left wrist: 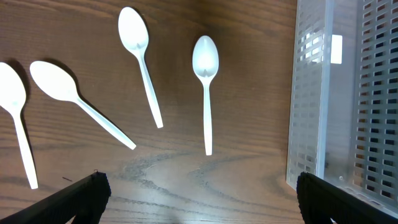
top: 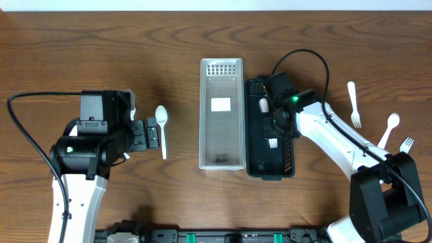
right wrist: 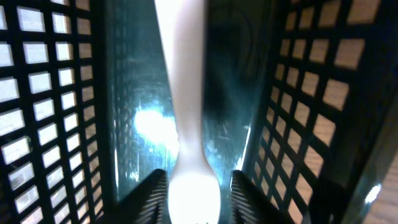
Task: Pack container
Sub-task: 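Carry the fork left and drop it into the dark green basket, then move the right gripper back right and grasp the next white fork, then carry the fork into the dark green basket and release it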
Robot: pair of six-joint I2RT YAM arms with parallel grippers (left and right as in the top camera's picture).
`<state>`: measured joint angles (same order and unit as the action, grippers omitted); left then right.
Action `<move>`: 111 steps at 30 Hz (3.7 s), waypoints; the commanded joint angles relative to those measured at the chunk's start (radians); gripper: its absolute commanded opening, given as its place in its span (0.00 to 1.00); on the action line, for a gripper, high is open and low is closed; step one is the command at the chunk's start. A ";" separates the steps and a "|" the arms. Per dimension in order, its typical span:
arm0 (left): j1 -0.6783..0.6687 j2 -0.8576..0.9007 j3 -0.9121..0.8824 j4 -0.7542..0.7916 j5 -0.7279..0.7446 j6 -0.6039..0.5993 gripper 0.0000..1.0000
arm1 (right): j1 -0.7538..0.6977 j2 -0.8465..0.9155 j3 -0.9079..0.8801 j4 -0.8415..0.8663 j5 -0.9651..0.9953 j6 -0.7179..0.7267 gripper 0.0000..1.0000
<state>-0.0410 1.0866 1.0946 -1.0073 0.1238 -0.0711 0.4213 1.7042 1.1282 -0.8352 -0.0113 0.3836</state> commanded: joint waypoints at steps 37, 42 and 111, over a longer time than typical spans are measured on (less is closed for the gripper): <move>-0.002 -0.002 0.018 -0.002 -0.012 -0.002 0.98 | -0.691 0.301 0.512 -0.189 0.112 -0.453 0.99; -0.002 -0.002 0.018 -0.002 -0.012 -0.002 0.98 | -0.692 0.394 0.512 -0.140 0.081 -0.483 0.99; -0.002 -0.002 0.018 -0.002 -0.012 -0.002 0.98 | -0.168 0.018 0.498 -0.284 -0.003 0.010 0.01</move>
<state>-0.0410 1.0866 1.0946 -1.0073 0.1238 -0.0711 0.1959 1.6814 1.6489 -1.1114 -0.0162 0.2455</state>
